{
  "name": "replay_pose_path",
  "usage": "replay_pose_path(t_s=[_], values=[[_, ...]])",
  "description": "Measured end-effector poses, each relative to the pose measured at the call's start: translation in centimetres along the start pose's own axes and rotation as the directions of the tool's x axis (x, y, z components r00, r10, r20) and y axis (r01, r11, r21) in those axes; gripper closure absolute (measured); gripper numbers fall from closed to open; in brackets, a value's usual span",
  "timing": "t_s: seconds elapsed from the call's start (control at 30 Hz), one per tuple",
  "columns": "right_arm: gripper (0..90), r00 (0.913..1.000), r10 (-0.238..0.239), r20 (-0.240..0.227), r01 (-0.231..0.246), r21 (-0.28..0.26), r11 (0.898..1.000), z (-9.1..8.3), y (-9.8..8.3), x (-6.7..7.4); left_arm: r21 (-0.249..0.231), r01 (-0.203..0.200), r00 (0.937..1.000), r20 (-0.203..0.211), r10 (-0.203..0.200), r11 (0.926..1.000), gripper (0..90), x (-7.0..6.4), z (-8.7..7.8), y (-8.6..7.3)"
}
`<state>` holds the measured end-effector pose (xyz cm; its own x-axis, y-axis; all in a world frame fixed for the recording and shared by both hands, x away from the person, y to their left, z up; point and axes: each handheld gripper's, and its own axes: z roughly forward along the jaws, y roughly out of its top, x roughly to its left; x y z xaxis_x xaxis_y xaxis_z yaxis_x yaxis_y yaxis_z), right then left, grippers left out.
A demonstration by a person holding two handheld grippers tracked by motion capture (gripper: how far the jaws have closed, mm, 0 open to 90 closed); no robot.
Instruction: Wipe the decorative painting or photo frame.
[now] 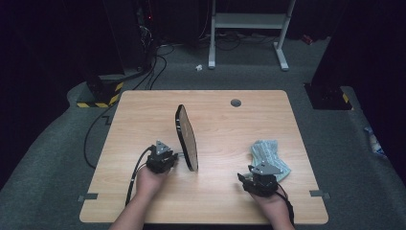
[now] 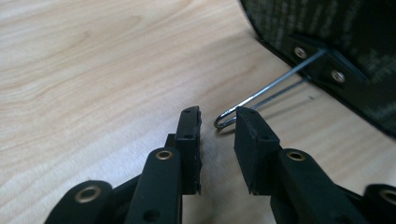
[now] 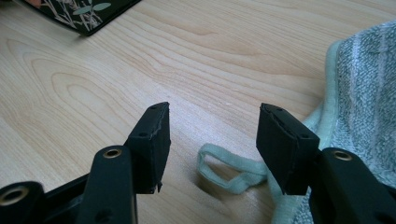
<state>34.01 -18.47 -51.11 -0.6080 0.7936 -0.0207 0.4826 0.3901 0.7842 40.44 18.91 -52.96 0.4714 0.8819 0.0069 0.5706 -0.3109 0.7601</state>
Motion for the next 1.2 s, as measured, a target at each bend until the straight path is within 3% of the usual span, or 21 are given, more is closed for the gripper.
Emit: replay_pose_path(t_s=[0.33, 0.53, 0.7, 0.83, 0.93, 1.07, 1.2], values=[[45.1, 1.0000, 0.002, -0.005, -0.002, 0.005, 1.000, 0.2, -0.1, 0.1, -0.007, 0.021, 0.9996, -0.016, -0.022, 0.9997, 72.0, 0.6, 1.2, 0.9], [45.7, 0.9999, 0.008, -0.009, -0.008, 0.003, 1.000, 0.1, 0.0, 0.2, -0.007, -0.001, 1.0000, -0.005, 0.001, 1.0000, 64.3, -0.1, -0.3, -0.3], [45.6, 0.9999, 0.008, -0.011, -0.008, 0.003, 1.000, 0.1, -0.1, 0.2, -0.031, -0.044, 0.9989, 0.015, 0.044, 0.9986, 57.4, -2.0, -3.2, -2.8], [44.6, 0.9999, 0.009, -0.006, -0.009, -0.002, 1.000, 0.1, 0.1, 0.4, -0.040, -0.052, 0.9955, 0.077, 0.055, 0.9978, 52.6, -3.7, -4.7, -3.3], [44.1, 1.0000, 0.003, 0.002, -0.003, -0.014, 1.000, -0.2, 0.3, 0.6, -0.049, -0.104, 0.9892, 0.099, 0.108, 0.9934, 48.3, -5.3, -5.5, -3.5], [43.7, 1.0000, 0.003, 0.007, -0.003, -0.017, 1.000, -0.2, 0.3, 0.5, -0.075, -0.096, 0.9864, 0.127, 0.105, 0.9926, 45.6, -6.5, -6.0, -3.3], [44.1, 1.0000, -0.004, 0.001, 0.004, -0.015, 1.000, -0.1, 0.2, 0.5, -0.114, -0.080, 0.9893, 0.113, 0.093, 0.9903, 44.9, -6.7, -6.4, -2.5]])
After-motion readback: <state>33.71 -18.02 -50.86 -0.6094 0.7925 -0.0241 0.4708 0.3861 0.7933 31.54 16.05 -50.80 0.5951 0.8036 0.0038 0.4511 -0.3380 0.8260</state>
